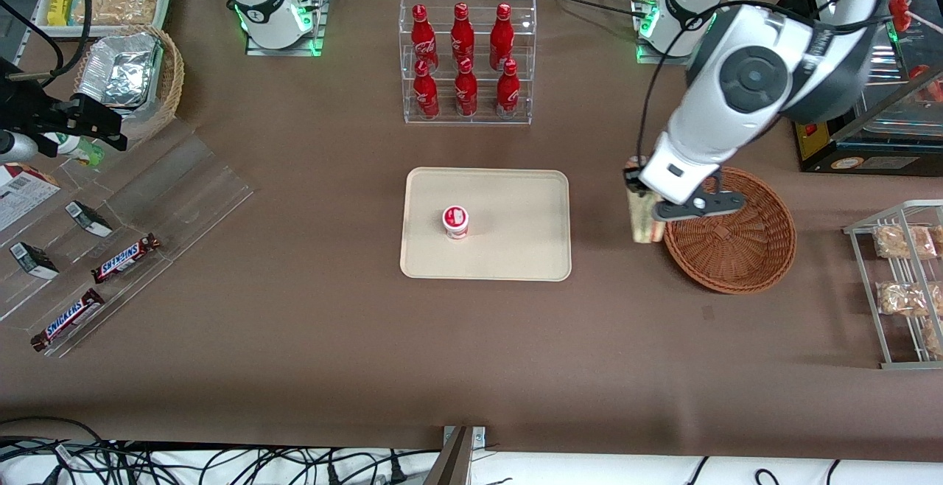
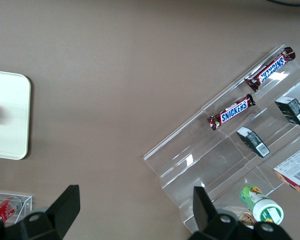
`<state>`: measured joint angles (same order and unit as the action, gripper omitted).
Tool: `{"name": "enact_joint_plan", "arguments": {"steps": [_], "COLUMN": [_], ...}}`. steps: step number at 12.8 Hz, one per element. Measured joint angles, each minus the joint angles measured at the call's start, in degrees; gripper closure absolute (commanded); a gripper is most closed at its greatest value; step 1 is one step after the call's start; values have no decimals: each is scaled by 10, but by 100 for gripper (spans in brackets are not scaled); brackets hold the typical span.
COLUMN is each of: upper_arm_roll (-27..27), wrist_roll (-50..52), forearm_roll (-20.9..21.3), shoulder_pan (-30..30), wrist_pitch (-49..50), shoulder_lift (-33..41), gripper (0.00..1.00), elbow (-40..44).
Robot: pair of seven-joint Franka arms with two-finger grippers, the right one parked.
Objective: Place sandwich from basket to tray
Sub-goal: 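Lift the sandwich and carry it over the cream tray beside the bottle, then lower the held sandwich onto the cream tray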
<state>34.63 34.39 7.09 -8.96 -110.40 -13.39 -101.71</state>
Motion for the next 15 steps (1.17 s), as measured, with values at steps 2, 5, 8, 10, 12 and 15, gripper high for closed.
{"name": "enact_joint_plan", "arguments": {"steps": [2,5,8,10,12,15], "upper_arm_roll": [21,23,23,23,23,23], "wrist_roll": [0,17,80,153,209,226], "forearm_roll": [-15,-10,58,126,178,189], "shoulder_pan": [9,45,68,89,104,117], "wrist_pitch": [-49,-126,-171,-193,-209,-224], "shoulder_lift": [-25,-83,-132,-160,-182,-197], "gripper": [69,69,69,69,69,69], "elbow": [-1,-6,-8,-8,-9,-8]}}
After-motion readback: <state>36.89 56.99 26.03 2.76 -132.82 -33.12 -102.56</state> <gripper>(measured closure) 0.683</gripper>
